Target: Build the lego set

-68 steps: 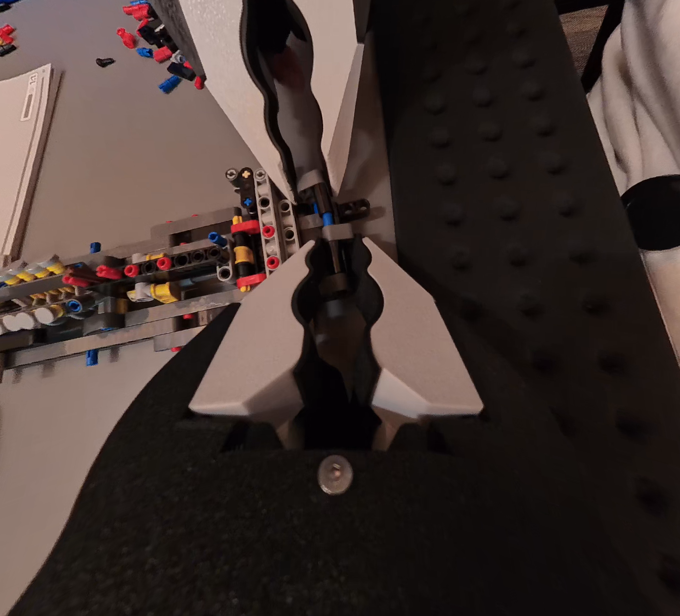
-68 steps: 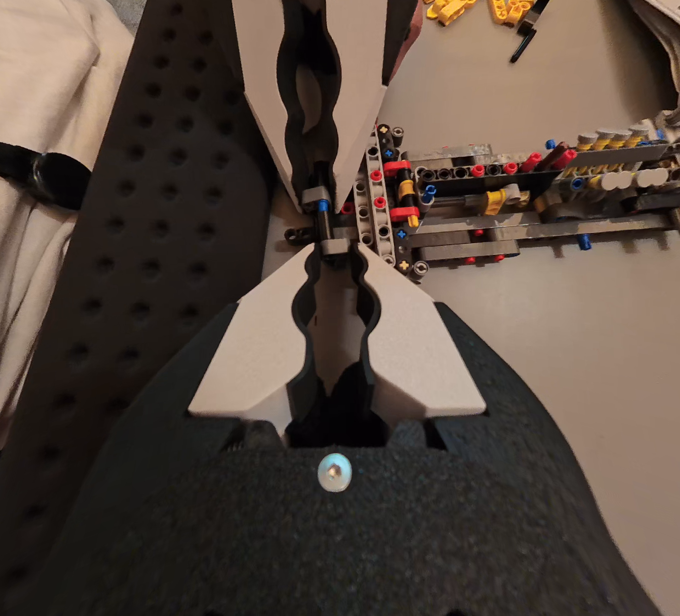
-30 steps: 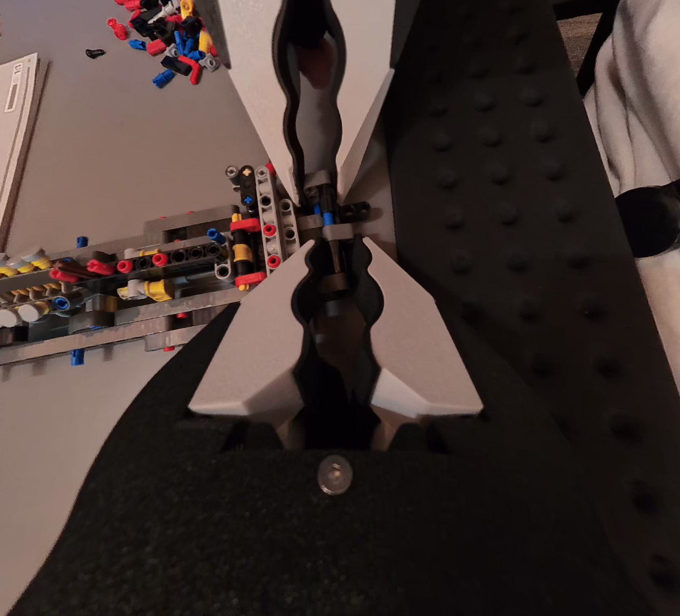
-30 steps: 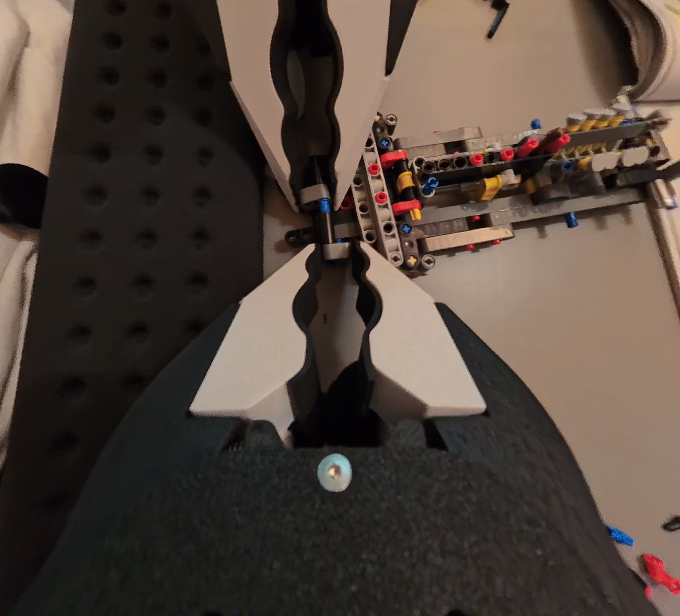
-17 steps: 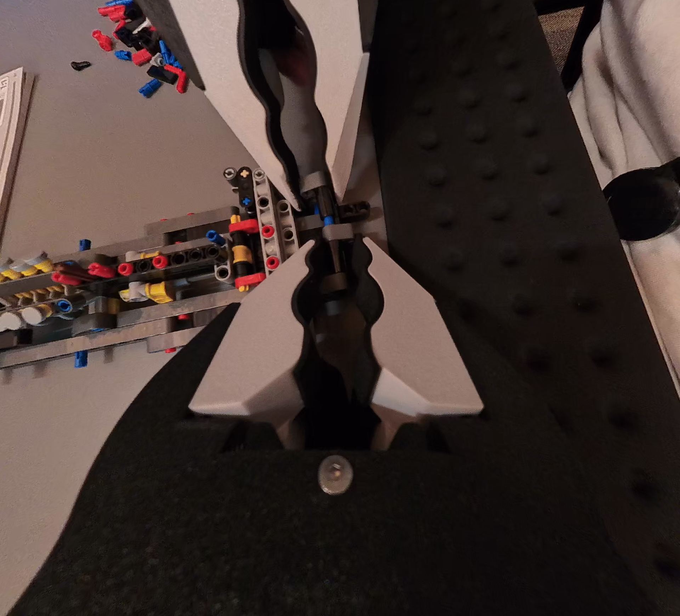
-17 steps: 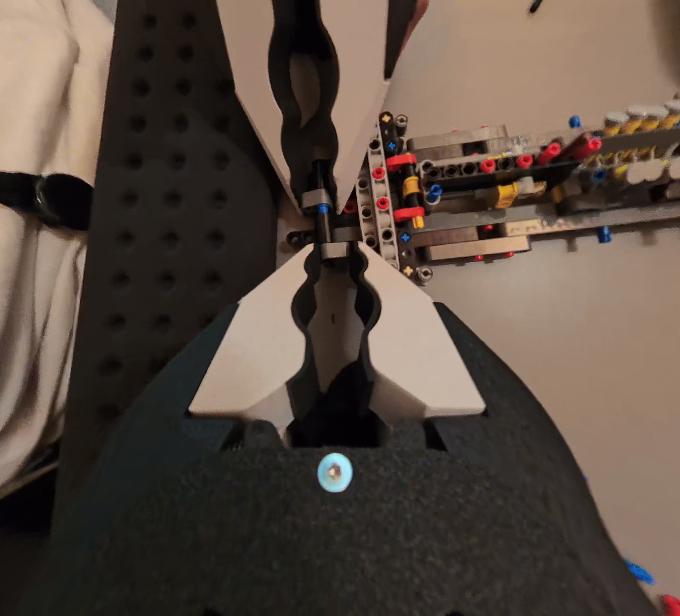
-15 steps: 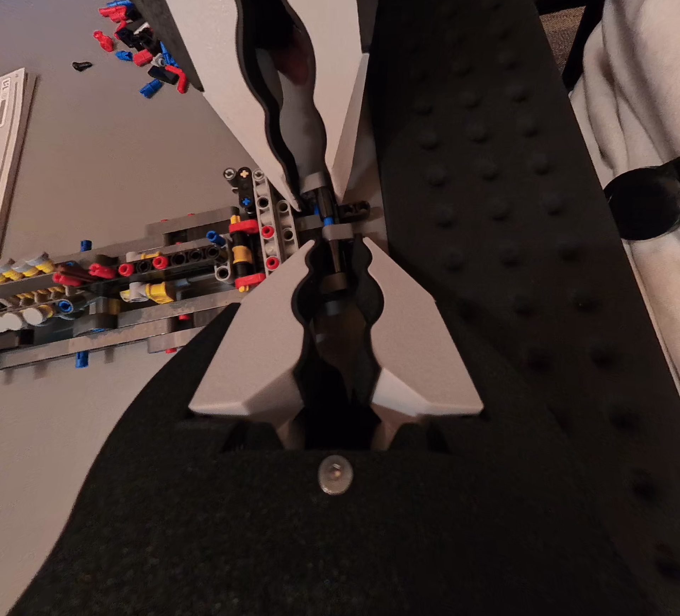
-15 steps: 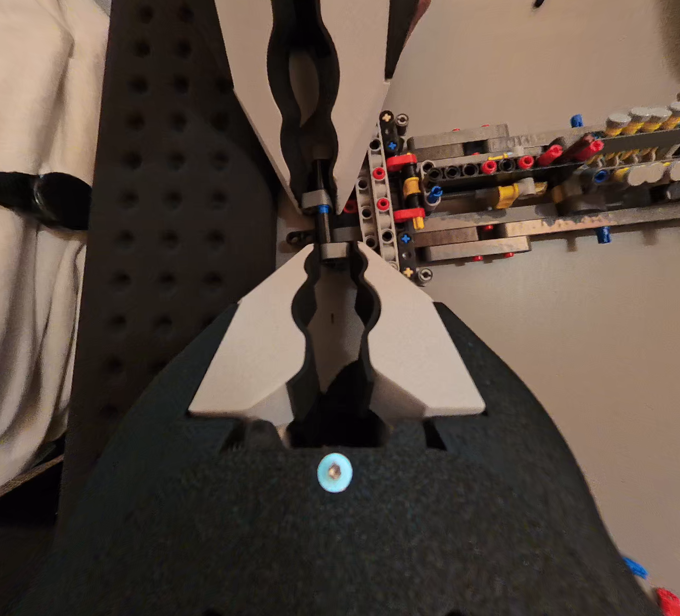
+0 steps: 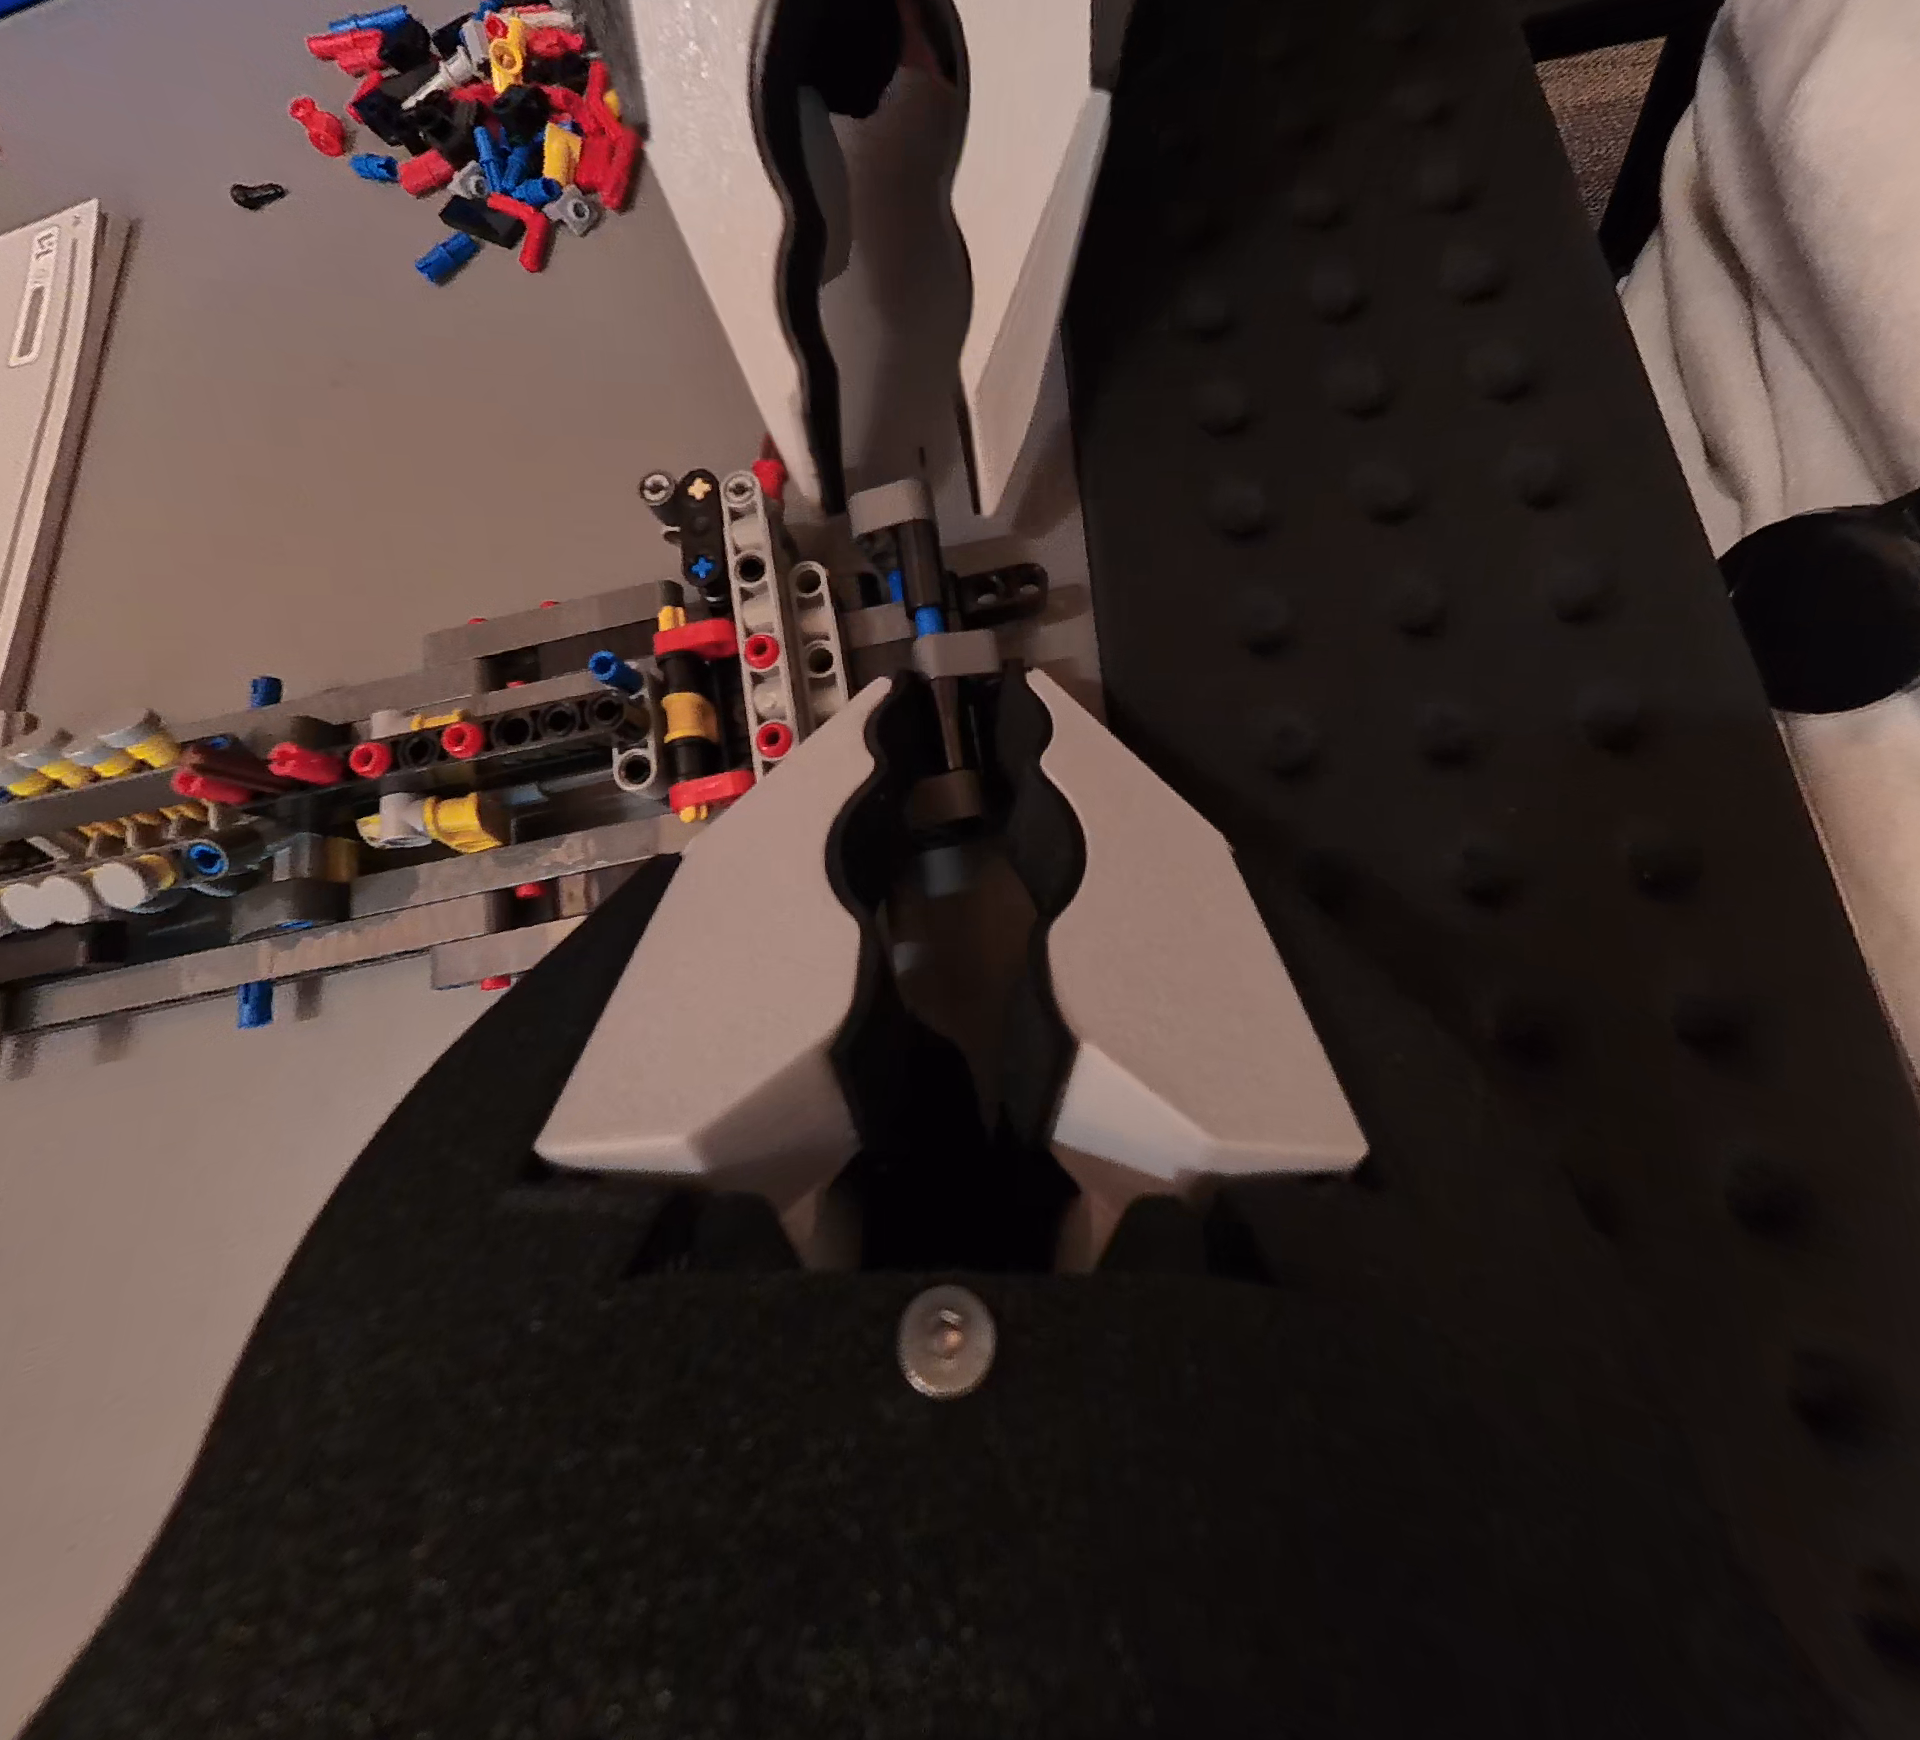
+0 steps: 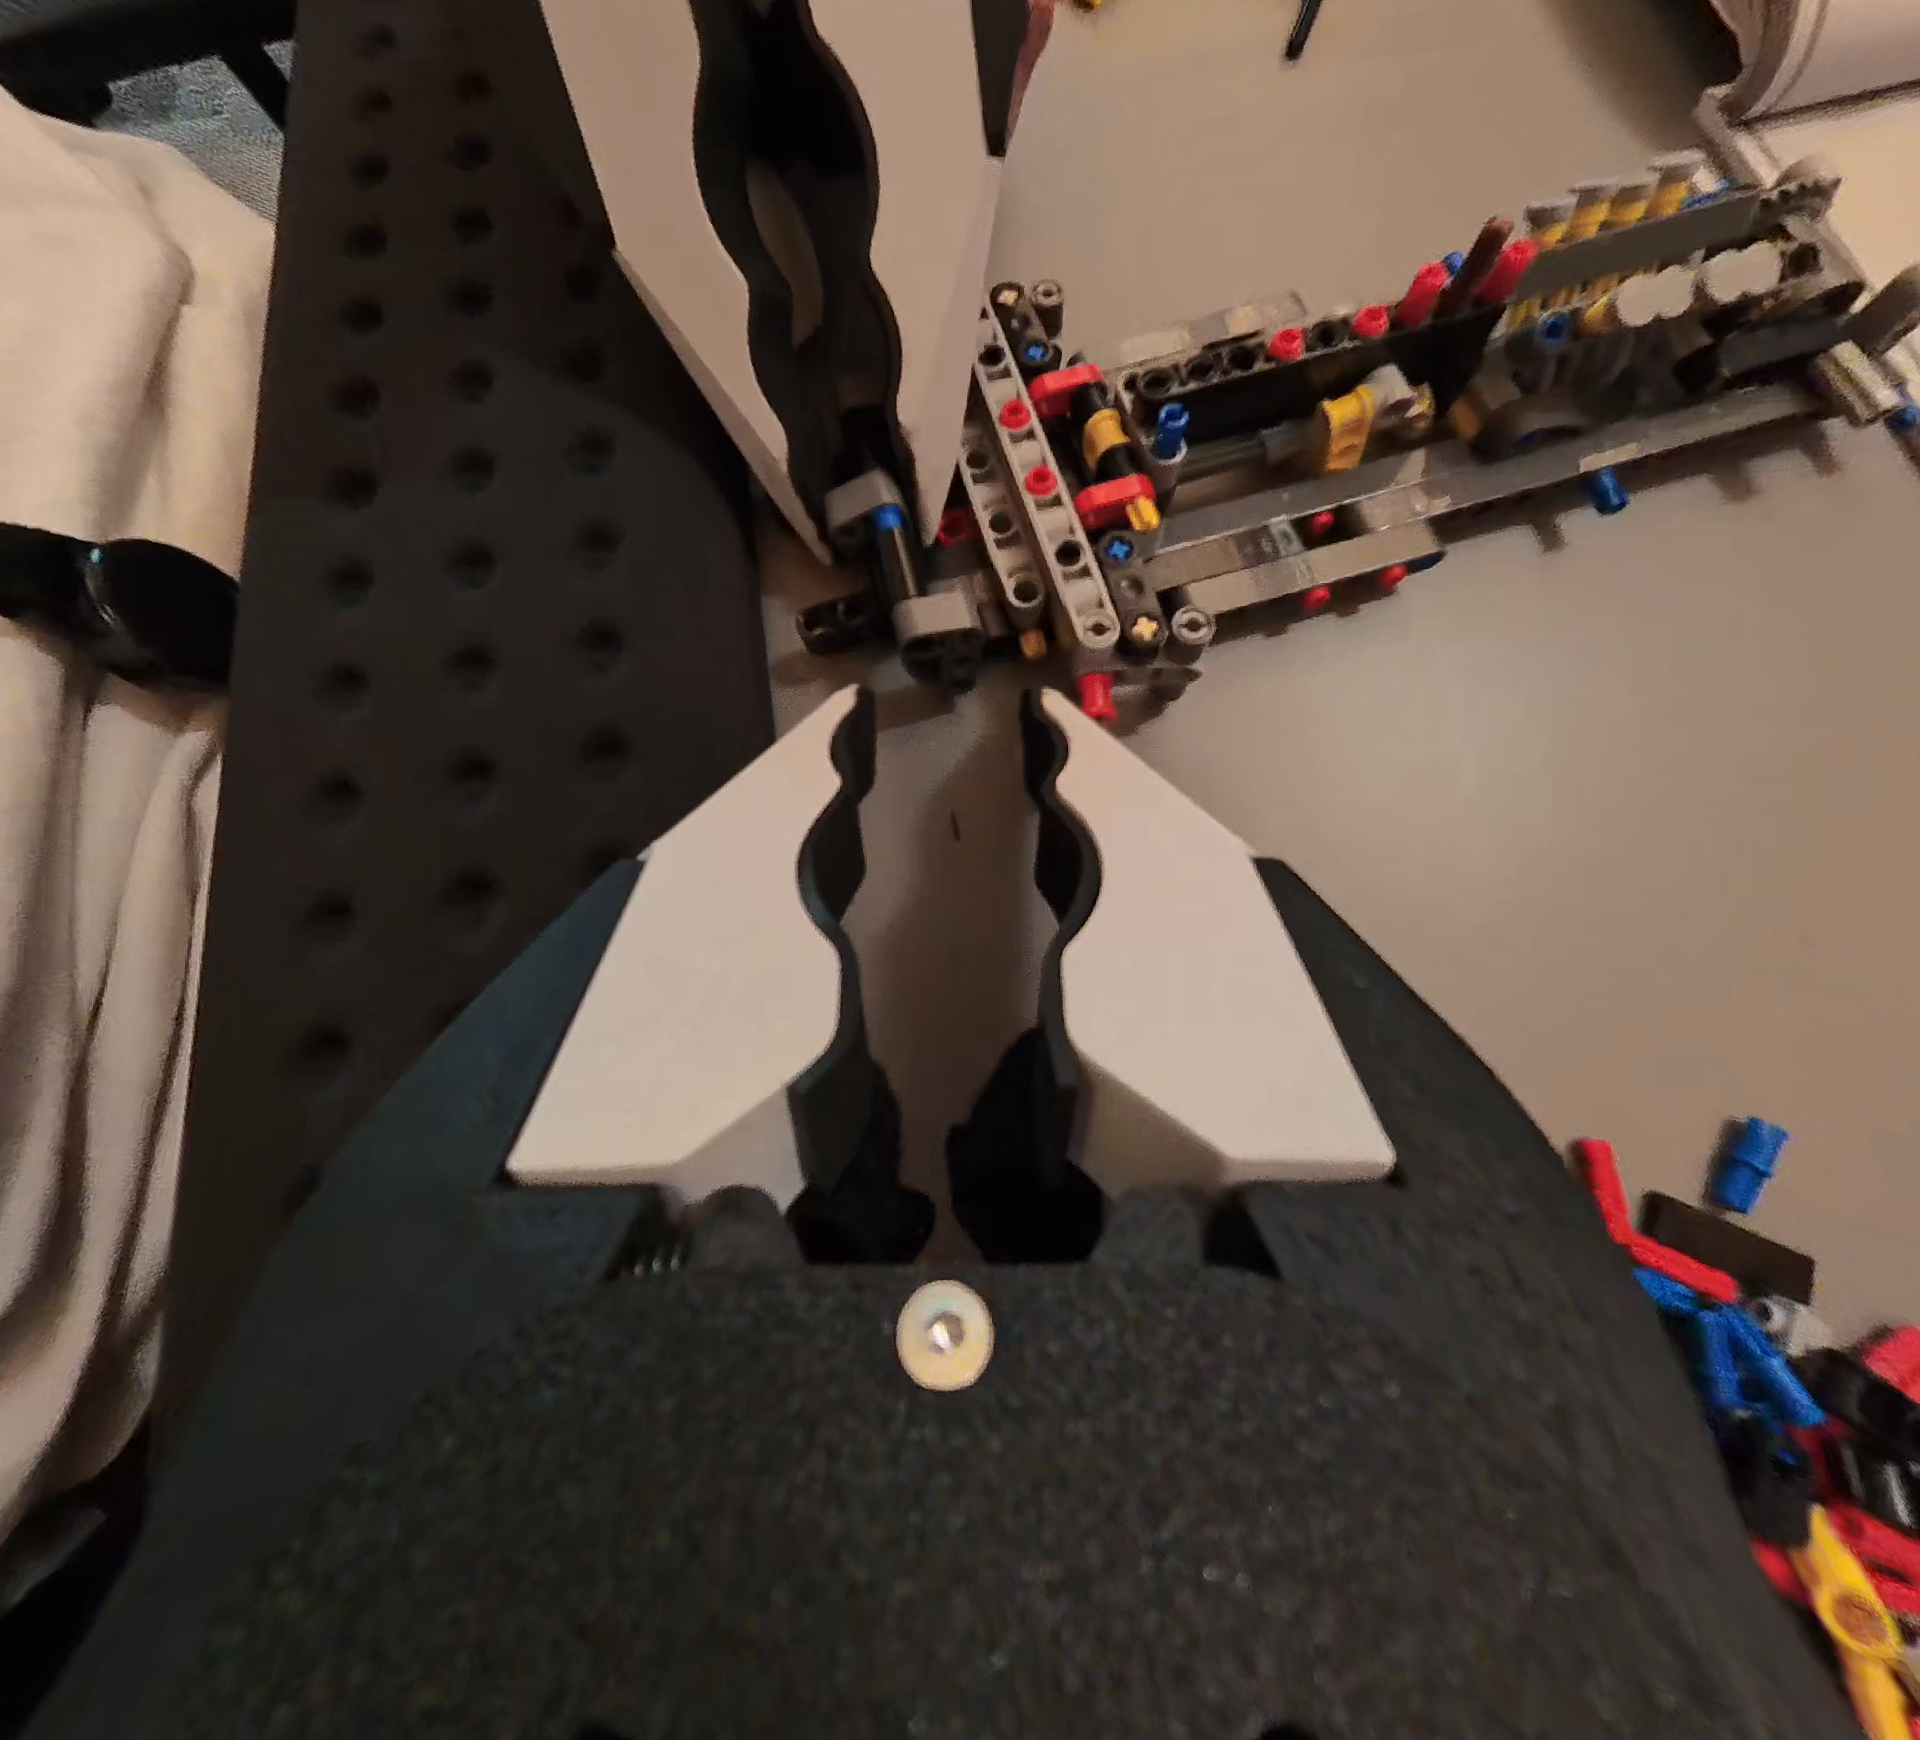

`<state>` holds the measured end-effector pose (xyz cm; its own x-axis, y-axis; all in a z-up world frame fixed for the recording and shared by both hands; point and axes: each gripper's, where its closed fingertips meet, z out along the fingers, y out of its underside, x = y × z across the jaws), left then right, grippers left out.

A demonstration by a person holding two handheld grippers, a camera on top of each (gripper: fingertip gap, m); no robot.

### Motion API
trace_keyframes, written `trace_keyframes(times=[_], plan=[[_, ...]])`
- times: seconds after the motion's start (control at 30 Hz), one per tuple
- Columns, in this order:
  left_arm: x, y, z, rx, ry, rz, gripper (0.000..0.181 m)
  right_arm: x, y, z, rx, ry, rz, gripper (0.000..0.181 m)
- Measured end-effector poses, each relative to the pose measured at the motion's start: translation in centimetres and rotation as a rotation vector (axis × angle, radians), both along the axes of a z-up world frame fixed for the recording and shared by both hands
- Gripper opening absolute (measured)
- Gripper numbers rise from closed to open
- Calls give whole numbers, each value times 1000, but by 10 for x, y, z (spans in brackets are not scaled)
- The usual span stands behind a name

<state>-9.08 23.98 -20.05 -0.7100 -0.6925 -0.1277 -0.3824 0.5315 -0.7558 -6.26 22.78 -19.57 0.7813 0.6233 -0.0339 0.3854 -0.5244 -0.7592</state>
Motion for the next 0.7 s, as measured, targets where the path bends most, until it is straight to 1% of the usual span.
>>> trace_keyframes(times=[0.07,0.17,0.3,0.47,0.7], plan=[[0,0,0,-8,5,2,13,-2,0,-4,-8,15,0,25],[0,0,0,-5,5,3,13,-6,6,0,36,17,-6,14],[0,0,-1,3,5,2,13,-6,6,-4,10,-17,-23,14],[1,0,-1,8,5,4,13,-5,7,-6,39,-113,-43,13],[1,0,-1,9,8,7,13,-5,9,-5,56,-94,-48,13]])
